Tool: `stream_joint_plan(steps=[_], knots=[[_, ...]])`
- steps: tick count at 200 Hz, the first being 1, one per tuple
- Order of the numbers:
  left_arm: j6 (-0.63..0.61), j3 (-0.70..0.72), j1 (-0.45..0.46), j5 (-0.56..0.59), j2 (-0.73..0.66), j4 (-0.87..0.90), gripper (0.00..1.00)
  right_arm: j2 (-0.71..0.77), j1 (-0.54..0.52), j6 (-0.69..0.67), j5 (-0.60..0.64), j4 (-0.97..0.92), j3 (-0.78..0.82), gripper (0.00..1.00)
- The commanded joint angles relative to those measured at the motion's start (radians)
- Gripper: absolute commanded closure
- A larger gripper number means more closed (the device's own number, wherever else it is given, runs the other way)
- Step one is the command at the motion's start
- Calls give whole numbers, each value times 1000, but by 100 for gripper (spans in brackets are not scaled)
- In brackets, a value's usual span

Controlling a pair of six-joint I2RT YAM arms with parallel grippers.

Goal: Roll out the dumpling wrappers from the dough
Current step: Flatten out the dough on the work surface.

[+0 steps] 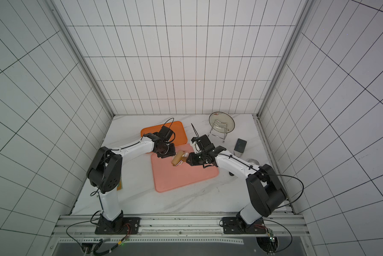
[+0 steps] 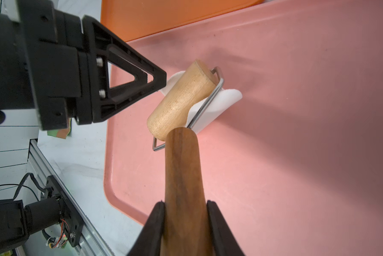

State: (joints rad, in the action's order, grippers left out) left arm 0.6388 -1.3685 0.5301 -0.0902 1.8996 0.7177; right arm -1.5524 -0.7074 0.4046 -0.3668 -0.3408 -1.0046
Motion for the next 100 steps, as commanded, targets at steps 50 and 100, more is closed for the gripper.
stream_joint_plan(steps=[50, 100], knots=[[-27, 4, -17, 44, 27, -9, 59, 27, -14, -20, 89, -264, 72, 100], [-33, 28, -27, 55, 27, -15, 59, 166, 5, -35, 117, -367, 75, 100]])
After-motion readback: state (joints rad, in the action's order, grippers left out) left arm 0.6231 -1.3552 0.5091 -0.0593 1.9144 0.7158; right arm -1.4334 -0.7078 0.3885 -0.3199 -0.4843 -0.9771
